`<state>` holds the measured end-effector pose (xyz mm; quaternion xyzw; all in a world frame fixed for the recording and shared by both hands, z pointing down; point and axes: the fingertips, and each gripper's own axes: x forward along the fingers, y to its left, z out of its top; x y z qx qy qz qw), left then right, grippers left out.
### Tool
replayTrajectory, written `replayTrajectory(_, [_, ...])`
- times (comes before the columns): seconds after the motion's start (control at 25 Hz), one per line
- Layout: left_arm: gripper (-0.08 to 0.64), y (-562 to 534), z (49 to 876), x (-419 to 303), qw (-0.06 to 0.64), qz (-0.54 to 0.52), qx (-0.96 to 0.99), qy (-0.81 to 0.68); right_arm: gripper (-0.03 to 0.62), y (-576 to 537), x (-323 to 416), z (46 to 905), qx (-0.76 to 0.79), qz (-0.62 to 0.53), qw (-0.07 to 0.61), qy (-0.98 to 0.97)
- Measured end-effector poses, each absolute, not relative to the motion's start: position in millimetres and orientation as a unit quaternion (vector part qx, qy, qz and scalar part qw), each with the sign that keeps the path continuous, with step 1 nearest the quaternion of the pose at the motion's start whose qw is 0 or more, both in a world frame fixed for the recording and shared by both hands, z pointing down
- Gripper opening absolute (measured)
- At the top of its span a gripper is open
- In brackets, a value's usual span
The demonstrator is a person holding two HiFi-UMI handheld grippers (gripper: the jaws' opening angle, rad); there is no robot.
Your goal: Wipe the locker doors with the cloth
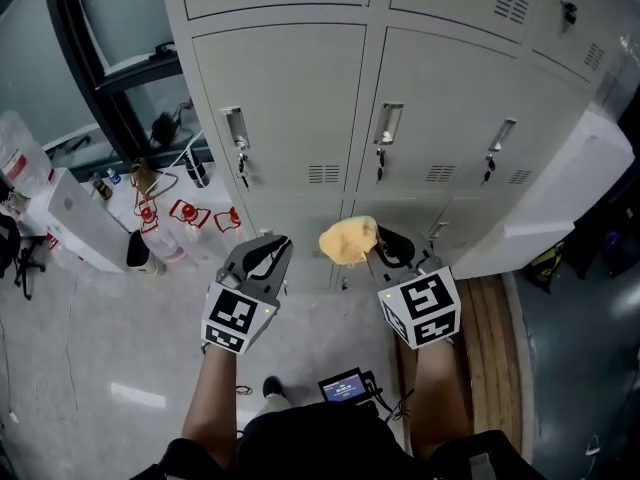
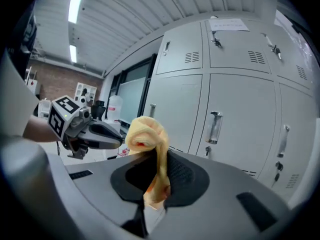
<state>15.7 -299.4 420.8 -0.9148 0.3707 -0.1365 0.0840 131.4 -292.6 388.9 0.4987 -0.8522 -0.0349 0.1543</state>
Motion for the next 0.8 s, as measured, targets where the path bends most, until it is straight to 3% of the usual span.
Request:
replayTrajectory(0.2, [0.035, -265.8, 421.4, 41.3, 0.068, -0.100, -0.923, 0.364, 0.067, -268.2, 150.6, 391.8, 0.496, -0.080, 0.204, -0.840])
replayTrajectory(0.36, [0.035, -227.9, 418.1, 50.0, 0.039, -0.068, -0.943, 0.323, 0.067, -240.8, 150.1, 386.9, 0.514, -0.065, 0.157, -0.841])
replayTrajectory(0.48, [0.035, -201.7, 412.9, 38.0, 0.053, -0.079, -0.943, 0.319, 0.067, -216.7, 137.7, 383.4, 0.524, -0.050, 0.132, -0.840])
replayTrajectory(0.8, [0.035, -104.4, 429.4, -52.6, 0.066, -0.105, -0.928, 0.352, 0.067, -124.5, 53.8, 391.1, 0.540, -0.021, 0.088, -0.837])
